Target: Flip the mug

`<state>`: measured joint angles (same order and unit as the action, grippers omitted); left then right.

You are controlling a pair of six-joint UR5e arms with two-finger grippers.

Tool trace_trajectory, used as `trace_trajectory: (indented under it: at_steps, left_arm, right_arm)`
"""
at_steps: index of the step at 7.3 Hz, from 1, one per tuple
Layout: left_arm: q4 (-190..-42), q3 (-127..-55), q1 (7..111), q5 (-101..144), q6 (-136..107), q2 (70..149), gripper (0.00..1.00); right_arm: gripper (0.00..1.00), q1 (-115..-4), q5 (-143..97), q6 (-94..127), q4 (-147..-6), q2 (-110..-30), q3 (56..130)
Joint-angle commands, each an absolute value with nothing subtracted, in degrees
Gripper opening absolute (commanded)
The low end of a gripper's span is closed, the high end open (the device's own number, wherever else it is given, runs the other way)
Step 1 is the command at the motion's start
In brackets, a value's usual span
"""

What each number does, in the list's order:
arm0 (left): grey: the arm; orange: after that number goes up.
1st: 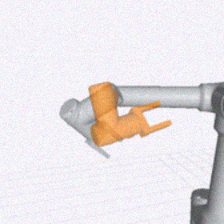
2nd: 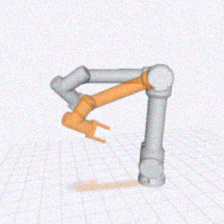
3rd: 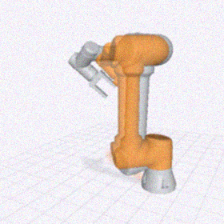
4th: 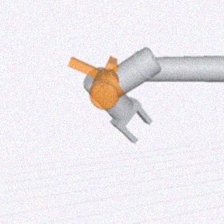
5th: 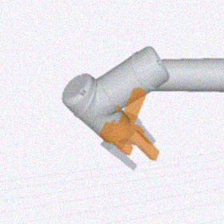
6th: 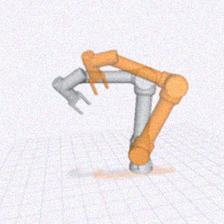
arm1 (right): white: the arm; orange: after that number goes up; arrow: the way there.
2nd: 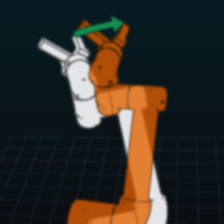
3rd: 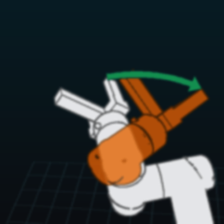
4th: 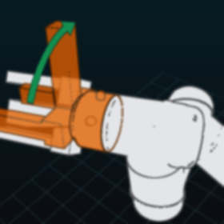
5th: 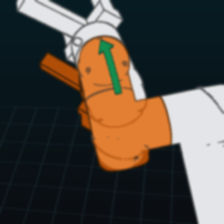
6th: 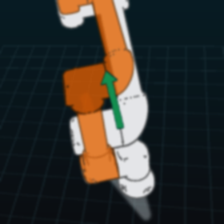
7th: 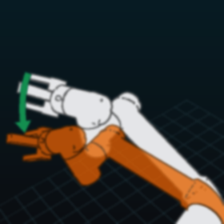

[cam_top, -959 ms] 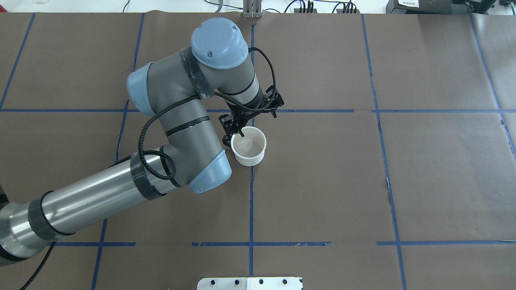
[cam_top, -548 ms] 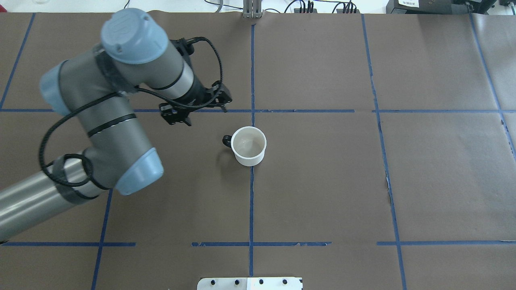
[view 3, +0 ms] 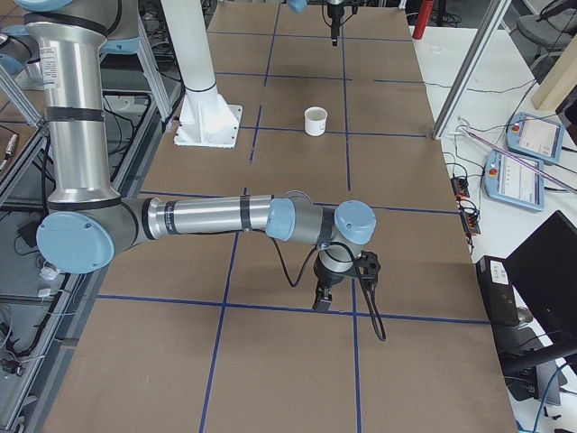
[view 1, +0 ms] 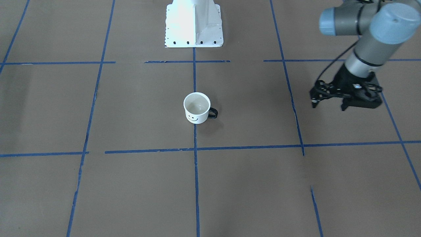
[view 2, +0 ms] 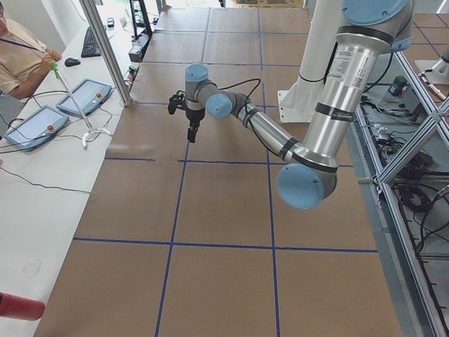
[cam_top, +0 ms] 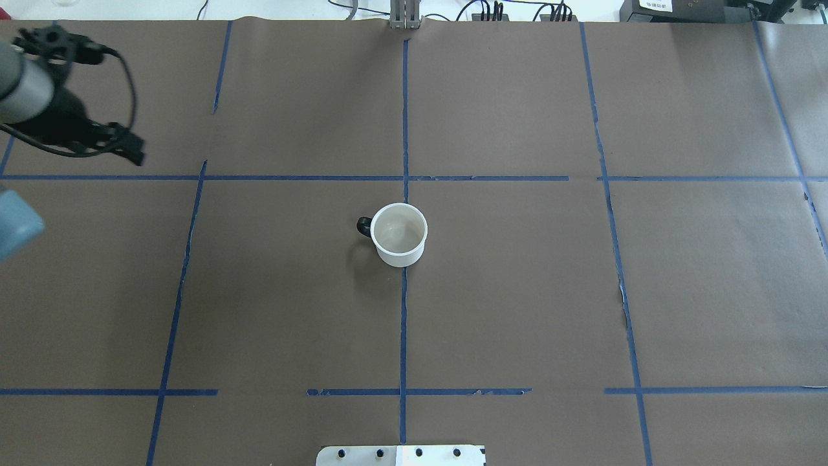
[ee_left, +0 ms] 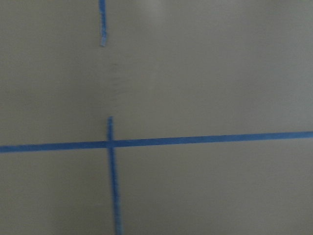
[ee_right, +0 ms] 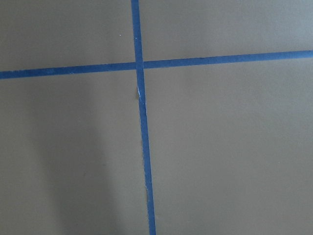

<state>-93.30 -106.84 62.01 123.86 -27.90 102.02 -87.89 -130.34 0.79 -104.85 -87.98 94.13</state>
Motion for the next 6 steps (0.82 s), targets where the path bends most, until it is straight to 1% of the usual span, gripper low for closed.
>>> trace_trajectory:
  at_steps: [1,3,4,6]
  left_arm:
    - [-93.60,-101.29,77.72,128.05,-4.62,90.92,1.00]
    - [-97.70,-93.29,84.17,128.14,-2.57,88.25,1.00]
    - [-98.87,-90.73,86.55,128.23,-0.55,88.07,1.00]
    - [-98.18,-90.27,89.03,135.57,1.05,87.46,1.00]
  right_arm:
    - [1.00,-87.89,-130.34,0.79,-104.85,-87.98,94.13]
    - [1.00,-87.89,-130.34,0.79,-104.85,-87.98,94.13]
    - [1.00,-87.89,-130.34,0.79,-104.85,-87.98,94.13]
    - [1.00,-87.89,-130.34,0.79,-104.85,-87.98,94.13]
